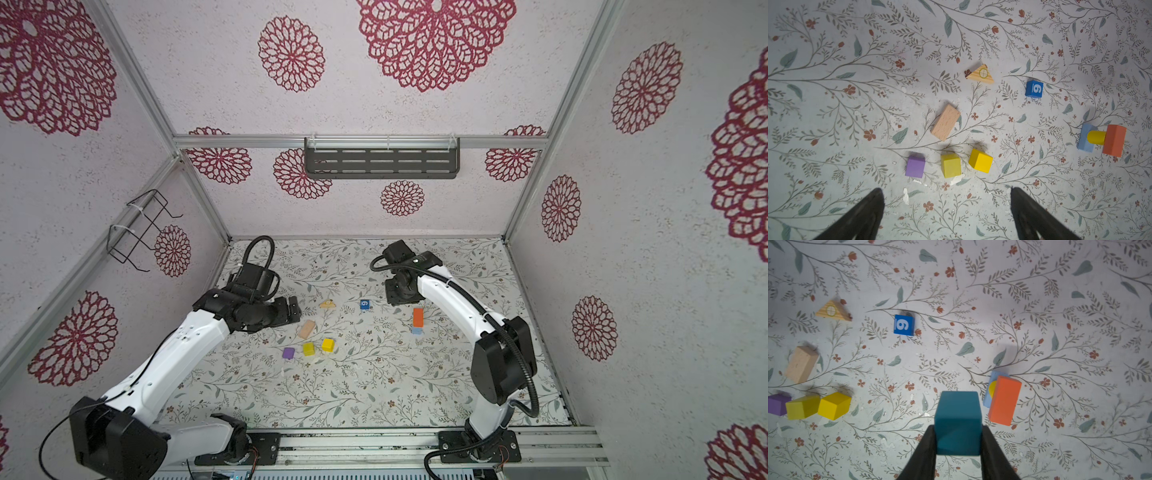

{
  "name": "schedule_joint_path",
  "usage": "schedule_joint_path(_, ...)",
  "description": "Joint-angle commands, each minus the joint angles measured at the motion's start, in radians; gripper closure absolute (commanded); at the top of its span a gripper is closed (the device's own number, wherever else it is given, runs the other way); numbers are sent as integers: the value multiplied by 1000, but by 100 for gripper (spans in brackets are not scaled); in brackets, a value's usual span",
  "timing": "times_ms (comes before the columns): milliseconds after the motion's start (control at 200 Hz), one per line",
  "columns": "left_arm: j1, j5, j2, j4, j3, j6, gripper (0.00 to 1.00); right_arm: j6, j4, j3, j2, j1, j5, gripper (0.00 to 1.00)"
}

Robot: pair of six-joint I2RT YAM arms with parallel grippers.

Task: Build the wood block tower
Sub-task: 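Lift the teal cube and carry it above the stack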

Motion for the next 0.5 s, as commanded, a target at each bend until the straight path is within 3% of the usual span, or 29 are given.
schedule_joint_path(0,-34,-18,68,48,61,-18,3,-2,-40,-11,-36,-47,-16,65)
schedule_joint_path(255,-75,-20,188,78,129,-25,3,-5,-38,-18,-22,-120,-32,63)
schedule_joint_path(490,-80,-27,196,85,110,-11,3,0,-26,-37,-6,-135,-36,64)
